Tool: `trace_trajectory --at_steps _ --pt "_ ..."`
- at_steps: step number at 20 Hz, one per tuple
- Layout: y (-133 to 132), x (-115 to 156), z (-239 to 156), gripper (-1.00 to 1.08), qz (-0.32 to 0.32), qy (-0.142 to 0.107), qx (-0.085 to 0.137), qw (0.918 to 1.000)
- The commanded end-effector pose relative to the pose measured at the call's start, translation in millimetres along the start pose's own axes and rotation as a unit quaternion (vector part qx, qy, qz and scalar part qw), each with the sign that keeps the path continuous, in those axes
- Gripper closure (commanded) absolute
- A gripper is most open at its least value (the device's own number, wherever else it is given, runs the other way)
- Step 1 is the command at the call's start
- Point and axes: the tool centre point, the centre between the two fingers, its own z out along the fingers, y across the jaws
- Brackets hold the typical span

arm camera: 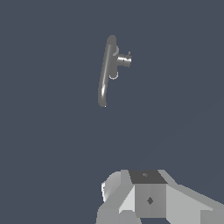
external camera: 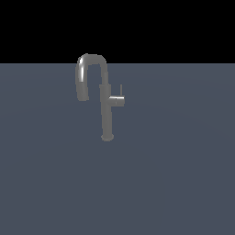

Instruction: Turn on the faucet by rotating a designated handle.

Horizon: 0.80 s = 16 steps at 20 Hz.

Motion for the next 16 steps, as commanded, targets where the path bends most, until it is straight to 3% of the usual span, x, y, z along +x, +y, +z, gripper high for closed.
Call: trace_trajectory --at_steps 1,9,16 --pt "0.0 0.0 0.0 1.08 0.000 0.000 0.000 1.0000" --pt "-0.7 8.6 1.7 1.08 0.014 -0.011 0.013 0.9998" --pt "-1.7 30.8 6.7 1.08 0.049 -0.040 0.045 0.9970"
